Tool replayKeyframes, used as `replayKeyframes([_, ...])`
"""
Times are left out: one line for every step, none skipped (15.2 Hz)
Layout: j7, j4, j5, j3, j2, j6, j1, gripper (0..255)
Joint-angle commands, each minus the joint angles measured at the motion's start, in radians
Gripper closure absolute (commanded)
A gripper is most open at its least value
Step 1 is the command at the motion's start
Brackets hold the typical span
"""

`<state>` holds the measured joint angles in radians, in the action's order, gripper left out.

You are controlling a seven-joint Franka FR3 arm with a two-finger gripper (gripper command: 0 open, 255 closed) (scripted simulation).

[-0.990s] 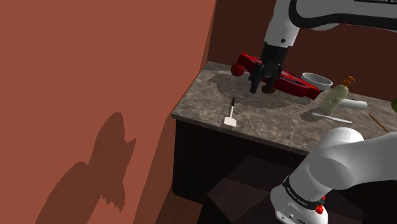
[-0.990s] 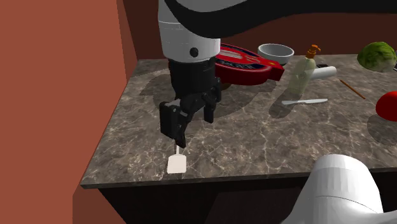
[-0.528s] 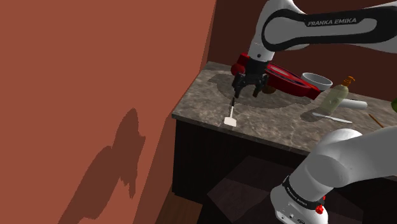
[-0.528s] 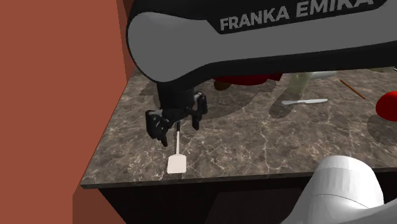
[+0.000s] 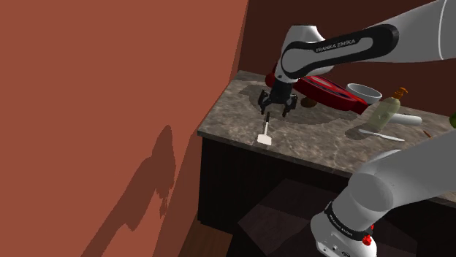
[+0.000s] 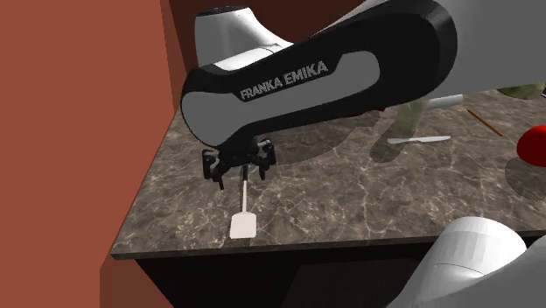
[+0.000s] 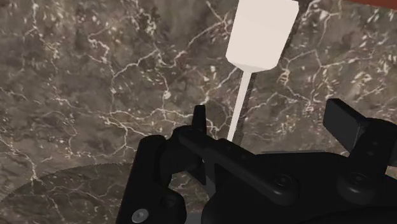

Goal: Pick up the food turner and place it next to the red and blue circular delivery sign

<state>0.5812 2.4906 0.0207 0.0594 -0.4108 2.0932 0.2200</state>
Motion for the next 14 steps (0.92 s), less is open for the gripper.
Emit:
replayKeyframes([0.075, -0.002, -0.015, 0.009, 0.068, 0.079, 0.027, 0])
replayKeyframes([0.11, -0.006, -0.025, 0.01, 0.098, 0.11, 0.042, 0])
replayKeyframes([0.145, -0.01, -0.036, 0.011, 0.128, 0.141, 0.056, 0])
replayKeyframes([0.18, -0.016, -0.047, 0.011, 0.158, 0.171, 0.07, 0])
replayKeyframes([0.215, -0.021, -0.059, 0.011, 0.188, 0.199, 0.084, 0])
replayKeyframes([0.226, -0.023, -0.063, 0.01, 0.196, 0.207, 0.088, 0])
replayKeyframes([0.227, -0.017, -0.064, 0.01, 0.205, 0.222, 0.088, 0])
replayKeyframes([0.228, -0.012, -0.066, 0.01, 0.214, 0.237, 0.089, 0])
replayKeyframes([0.229, -0.006, -0.067, 0.01, 0.224, 0.251, 0.089, 0])
replayKeyframes([0.23, -0.001, -0.069, 0.01, 0.234, 0.266, 0.09, 0])
replayKeyframes([0.231, 0.004, -0.071, 0.01, 0.244, 0.281, 0.09, 0])
replayKeyframes([0.232, 0.008, -0.072, 0.01, 0.254, 0.296, 0.091, 0])
replayKeyframes([0.234, 0.015, -0.075, 0.01, 0.27, 0.319, 0.092, 0])
replayKeyframes([0.234, 0.015, -0.075, 0.01, 0.27, 0.319, 0.092, 0])
